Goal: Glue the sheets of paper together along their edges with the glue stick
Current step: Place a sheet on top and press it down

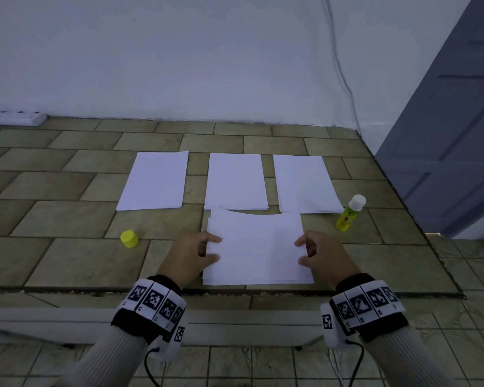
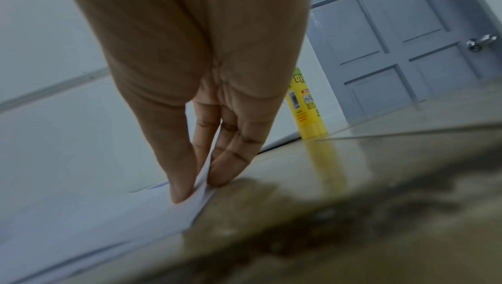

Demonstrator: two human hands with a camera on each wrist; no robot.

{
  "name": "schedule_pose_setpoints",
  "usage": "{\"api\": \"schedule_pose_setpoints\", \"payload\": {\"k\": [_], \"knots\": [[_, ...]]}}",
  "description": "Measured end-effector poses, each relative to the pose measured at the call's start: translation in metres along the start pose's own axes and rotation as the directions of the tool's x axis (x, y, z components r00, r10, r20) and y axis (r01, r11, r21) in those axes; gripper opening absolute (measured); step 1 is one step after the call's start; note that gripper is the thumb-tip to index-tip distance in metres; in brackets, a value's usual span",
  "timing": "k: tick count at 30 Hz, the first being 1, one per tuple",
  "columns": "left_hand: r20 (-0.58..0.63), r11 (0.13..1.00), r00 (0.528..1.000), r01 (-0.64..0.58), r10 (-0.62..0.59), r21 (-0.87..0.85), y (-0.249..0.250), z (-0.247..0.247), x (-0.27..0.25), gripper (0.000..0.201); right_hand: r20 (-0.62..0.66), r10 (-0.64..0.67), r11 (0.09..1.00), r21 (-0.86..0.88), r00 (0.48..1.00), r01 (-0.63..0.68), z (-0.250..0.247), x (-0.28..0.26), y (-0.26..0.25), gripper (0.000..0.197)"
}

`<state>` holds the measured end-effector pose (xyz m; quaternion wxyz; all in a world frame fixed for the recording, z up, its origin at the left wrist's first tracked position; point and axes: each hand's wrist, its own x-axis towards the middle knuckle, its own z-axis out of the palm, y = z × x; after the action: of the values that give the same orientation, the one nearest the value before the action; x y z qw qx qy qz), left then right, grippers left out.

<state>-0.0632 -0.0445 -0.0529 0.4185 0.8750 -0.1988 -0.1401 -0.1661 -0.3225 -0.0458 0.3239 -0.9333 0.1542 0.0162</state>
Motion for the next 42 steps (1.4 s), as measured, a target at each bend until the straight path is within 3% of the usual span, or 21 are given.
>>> {"api": "schedule_pose_setpoints", "payload": {"k": [22,42], "knots": [[-0.025,0.996,0.999,0.036,-0.035,0.077,-0.003,0.002,-0.006,0.032,0.091,-0.017,0.993,0.119,0.996,0.006,-0.012,0.001,0.011,0.035],[-0.008,0.998,1.000,0.019,-0.019,0.055,-0.005,0.002,-0.008,0.032,0.122,-0.030,0.994,0.111,0.992,0.016,-0.014,0.000,0.011,0.034]]}}
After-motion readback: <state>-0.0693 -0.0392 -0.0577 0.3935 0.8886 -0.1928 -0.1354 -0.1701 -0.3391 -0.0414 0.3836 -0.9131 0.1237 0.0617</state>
